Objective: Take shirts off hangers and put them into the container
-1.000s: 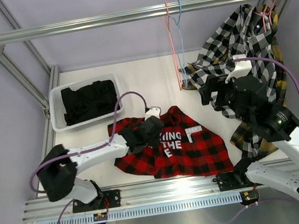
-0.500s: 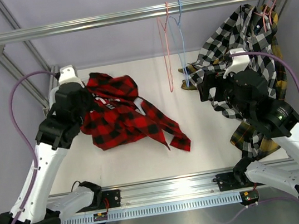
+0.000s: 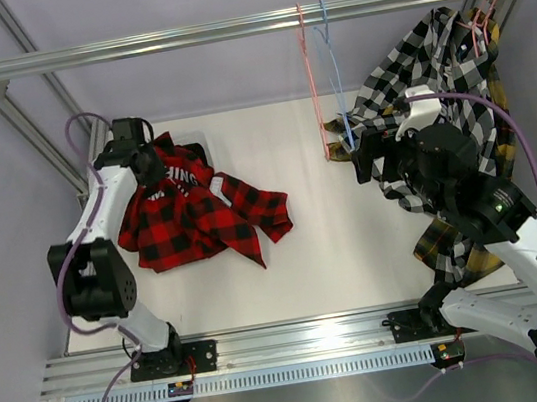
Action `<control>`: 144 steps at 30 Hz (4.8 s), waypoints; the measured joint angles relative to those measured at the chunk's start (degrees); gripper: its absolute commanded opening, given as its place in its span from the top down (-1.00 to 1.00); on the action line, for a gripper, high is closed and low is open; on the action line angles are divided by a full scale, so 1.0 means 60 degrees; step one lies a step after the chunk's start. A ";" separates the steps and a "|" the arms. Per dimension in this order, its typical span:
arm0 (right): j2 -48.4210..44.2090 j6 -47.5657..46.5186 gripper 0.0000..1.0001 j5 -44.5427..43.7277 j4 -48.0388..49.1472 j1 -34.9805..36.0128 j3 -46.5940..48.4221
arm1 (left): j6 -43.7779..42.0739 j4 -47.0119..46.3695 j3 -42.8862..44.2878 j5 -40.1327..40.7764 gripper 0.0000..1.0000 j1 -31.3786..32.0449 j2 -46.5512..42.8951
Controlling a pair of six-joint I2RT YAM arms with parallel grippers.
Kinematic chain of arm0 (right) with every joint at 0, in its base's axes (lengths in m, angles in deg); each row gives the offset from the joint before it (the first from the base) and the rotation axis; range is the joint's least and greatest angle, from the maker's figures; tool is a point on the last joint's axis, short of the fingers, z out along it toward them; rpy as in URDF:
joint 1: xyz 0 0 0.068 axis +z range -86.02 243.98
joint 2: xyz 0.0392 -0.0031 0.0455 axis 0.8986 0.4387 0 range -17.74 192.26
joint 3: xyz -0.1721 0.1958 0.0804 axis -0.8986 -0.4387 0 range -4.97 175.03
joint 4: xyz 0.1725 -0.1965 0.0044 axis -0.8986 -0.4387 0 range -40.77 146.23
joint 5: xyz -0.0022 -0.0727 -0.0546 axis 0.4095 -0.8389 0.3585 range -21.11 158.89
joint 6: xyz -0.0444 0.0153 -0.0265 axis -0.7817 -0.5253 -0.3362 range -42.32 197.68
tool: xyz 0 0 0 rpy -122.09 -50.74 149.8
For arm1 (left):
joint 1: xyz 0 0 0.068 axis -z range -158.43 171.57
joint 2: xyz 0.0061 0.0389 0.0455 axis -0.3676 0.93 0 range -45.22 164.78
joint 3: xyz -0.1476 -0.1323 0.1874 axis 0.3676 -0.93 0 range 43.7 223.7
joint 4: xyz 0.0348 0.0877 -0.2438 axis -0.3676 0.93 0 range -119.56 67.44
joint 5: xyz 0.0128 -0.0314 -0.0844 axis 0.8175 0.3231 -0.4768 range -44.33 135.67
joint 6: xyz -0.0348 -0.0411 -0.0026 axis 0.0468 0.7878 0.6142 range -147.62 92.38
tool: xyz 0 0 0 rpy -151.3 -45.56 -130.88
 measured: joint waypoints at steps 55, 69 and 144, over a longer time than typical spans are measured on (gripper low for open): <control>0.0135 -0.0200 -0.99 0.2932 0.0637 -0.0007 -0.1690 | 0.2852 -0.4204 -0.8579 0.2495 -0.16 0.3049 -0.4852; 0.0135 -0.0208 -0.99 0.2983 0.0605 -0.0007 -0.1716 | 0.2514 -0.1322 -0.5931 0.2874 1.00 0.3049 -0.5639; 0.0572 -0.0535 -0.99 0.3242 -0.0127 -0.0007 -0.0798 | 0.4073 -0.1982 -0.2608 0.2211 -0.88 0.6178 0.0958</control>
